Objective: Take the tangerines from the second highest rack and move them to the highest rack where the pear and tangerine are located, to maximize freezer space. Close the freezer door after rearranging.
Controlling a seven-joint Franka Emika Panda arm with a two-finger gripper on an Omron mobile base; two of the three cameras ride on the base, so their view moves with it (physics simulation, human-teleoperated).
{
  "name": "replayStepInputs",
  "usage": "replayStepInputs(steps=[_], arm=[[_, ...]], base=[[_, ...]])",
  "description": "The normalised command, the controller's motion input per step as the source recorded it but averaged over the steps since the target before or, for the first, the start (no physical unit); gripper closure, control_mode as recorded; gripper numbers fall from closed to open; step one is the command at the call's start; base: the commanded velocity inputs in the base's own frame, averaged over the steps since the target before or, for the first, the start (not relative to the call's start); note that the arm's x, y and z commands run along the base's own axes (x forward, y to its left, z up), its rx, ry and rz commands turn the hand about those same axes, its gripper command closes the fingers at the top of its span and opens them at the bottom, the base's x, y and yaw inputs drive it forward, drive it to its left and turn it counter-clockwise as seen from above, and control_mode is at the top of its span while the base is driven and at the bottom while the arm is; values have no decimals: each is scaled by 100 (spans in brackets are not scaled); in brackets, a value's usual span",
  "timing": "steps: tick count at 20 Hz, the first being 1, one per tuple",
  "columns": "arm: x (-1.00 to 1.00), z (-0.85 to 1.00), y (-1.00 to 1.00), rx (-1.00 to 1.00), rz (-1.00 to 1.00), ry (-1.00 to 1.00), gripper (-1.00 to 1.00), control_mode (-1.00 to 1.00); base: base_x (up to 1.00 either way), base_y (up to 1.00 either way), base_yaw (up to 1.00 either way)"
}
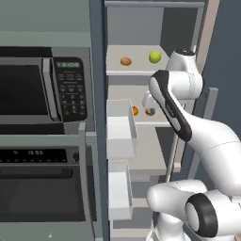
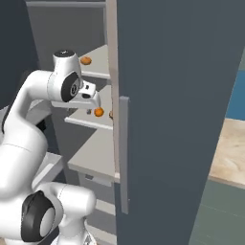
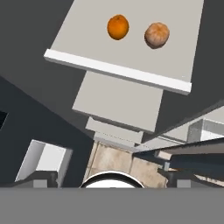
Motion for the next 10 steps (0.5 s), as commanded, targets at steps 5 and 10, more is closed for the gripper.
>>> replayStepInputs(steps=[5,10], arm=[[0,0,0,0,0,0,-100,100],[4,-2,0,0,3,-1,-100,-100]], base=[[61,-15,22],[39,-1,11]])
